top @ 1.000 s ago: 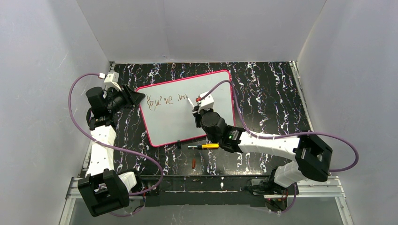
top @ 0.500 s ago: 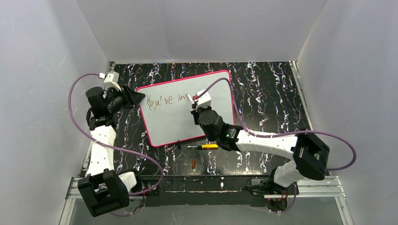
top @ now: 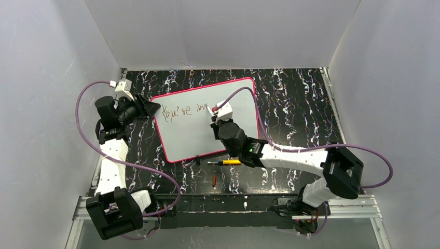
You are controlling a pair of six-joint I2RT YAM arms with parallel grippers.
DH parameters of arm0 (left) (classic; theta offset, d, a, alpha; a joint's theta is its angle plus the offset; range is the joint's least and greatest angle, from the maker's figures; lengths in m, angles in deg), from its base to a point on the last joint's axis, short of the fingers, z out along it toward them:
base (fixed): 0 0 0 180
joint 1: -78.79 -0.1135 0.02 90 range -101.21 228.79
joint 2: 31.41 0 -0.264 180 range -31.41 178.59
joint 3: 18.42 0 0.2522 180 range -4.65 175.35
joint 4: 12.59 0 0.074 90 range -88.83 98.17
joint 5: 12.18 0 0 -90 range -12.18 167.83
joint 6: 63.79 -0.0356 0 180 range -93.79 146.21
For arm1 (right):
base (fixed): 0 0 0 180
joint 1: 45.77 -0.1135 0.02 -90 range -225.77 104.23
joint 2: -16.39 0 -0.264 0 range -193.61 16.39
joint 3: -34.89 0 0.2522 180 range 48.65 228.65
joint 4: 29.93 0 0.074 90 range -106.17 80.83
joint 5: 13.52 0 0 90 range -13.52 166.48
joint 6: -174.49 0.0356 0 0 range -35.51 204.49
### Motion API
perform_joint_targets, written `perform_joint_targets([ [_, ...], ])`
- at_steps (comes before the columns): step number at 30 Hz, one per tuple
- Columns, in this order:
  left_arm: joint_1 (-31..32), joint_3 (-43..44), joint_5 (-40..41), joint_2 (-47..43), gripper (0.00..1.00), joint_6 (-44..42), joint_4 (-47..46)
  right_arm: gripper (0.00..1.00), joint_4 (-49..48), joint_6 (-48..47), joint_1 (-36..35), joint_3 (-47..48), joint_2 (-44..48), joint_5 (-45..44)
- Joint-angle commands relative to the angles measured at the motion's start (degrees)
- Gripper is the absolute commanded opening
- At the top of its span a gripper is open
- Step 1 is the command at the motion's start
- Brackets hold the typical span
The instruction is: Write a sentence on the whiteboard
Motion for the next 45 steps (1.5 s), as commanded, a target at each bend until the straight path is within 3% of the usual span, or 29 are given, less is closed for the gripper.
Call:
perform_joint_targets([
  [1, 0.35, 0.02, -2.21, -1.97, 0.36, -0.18, -0.33, 0.01, 2.21, 3.42, -0.12, -2.26, 2.17, 0.31],
  [11, 0.31, 0.07, -2.29, -2.17, 0.36, -0.09, -0.35, 0.01, 5.35, 6.64, -4.03, -5.95, 5.31, 0.27],
  [18, 0.36, -0.02, -2.29, -2.16, 0.36, -0.02, -0.33, 0.01, 2.67, 2.52, -4.25, -3.89, 8.16, -1.69],
  [27, 0.34, -0.02, -2.38, -2.03, 0.36, 0.00, -0.35, 0.01, -0.77, -1.67, -1.67, 1.33, 3.61, 0.05],
  [45, 0.33, 0.15, -2.47, -1.62, 0.36, 0.00, -0.34, 0.01, -3.46, -2.01, 1.57, 3.11, -0.05, 2.76],
])
